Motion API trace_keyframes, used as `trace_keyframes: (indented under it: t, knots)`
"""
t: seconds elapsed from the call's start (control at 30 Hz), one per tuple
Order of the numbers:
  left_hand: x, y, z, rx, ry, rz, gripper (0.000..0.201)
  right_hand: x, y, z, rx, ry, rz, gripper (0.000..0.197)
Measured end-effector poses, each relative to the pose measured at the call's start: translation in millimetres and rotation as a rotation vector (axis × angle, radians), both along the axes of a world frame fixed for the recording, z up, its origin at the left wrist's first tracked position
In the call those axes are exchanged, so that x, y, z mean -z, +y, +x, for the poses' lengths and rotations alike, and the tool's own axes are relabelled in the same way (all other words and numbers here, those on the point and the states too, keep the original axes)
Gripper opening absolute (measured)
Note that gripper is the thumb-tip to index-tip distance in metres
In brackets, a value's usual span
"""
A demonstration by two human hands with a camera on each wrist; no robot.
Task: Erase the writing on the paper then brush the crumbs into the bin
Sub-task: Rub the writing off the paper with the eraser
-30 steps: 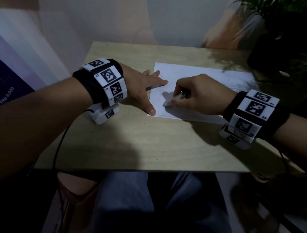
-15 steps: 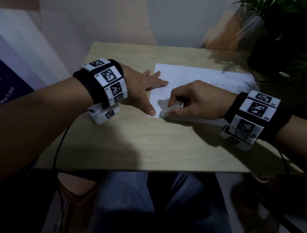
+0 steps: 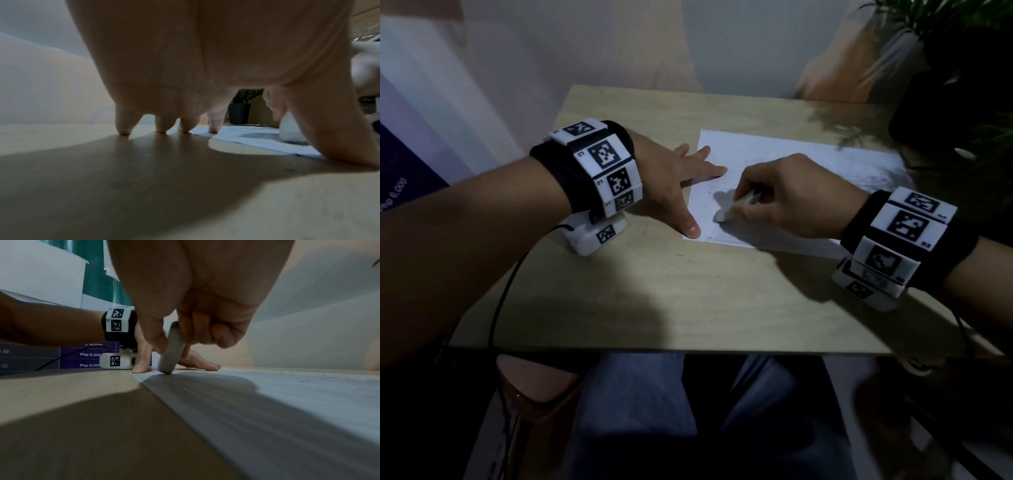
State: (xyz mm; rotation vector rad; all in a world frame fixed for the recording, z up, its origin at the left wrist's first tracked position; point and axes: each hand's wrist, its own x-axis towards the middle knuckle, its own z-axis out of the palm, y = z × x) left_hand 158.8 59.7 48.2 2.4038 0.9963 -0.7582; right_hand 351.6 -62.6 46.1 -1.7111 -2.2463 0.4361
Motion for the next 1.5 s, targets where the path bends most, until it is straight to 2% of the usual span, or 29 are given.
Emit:
trace_keyframes:
  t: [0.1, 0.2, 0.33, 0.5, 0.6, 0.67, 0.8, 0.93, 1.0, 1.17, 1.3, 1.43, 1.5]
  knots:
    - [0.0, 1.1, 0.0, 0.003, 0.005, -0.005, 0.131, -1.1, -6.6, -2.0, -0.081, 0.033, -0.077, 0.034]
    - [1.6, 1.3, -0.5, 0.007, 0.007, 0.003, 0.131, -1.0, -6.1, -3.3, -0.091, 0.058, -0.135, 0.031]
    - [4.3, 0.6, -1.6, 0.014, -0.015, 0.046, 0.122, 0.0, 0.6, 0.1, -0.007, -0.023, 0.015, 0.041]
    - [6.2, 3.9, -2.1, 0.01, -0.011, 0.039, 0.124, -1.2, -7.2, -4.5, -0.121, 0.053, -0.12, 0.036]
    - [5.1, 2.3, -1.2, 0.015, -0.006, 0.031, 0.126, 0.7, 0.1, -1.4, -0.03, 0.017, -0.046, 0.048]
    - [4.1, 2.7, -0.9, 0.013, -0.005, 0.022, 0.127, 1.0, 0.2, -1.7, -0.03, -0.015, 0.001, 0.056]
    - [4.4, 4.4, -1.0, 0.019, 0.005, 0.0, 0.134, 0.2, -9.0, -5.8, -0.151, 0.044, -0.097, 0.043]
    - [3.7, 2.8, -0.5, 0.016, 0.0, 0.004, 0.133, 0.2, -0.3, -2.7, -0.044, 0.01, -0.045, 0.05]
    - [3.7, 3.3, -0.6, 0.023, -0.004, -0.001, 0.135, 1.5, 0.5, -3.1, -0.049, -0.028, 0.008, 0.051]
    - [4.0, 4.9, -0.1, 0.017, 0.005, -0.018, 0.141, 2.2, -6.1, -5.0, -0.152, 0.017, -0.081, 0.025]
    - [8.1, 6.9, -0.1, 0.033, -0.01, -0.008, 0.14, 2.2, -0.2, -4.0, -0.05, -0.026, 0.016, 0.03]
    - [5.1, 5.4, -0.4, 0.015, 0.009, -0.016, 0.138, 2.8, -7.4, -6.6, -0.159, 0.002, -0.091, 0.024]
    - [4.3, 5.0, -0.7, 0.013, 0.007, -0.02, 0.14, 3.3, -5.9, -6.4, -0.13, -0.015, -0.087, 0.026]
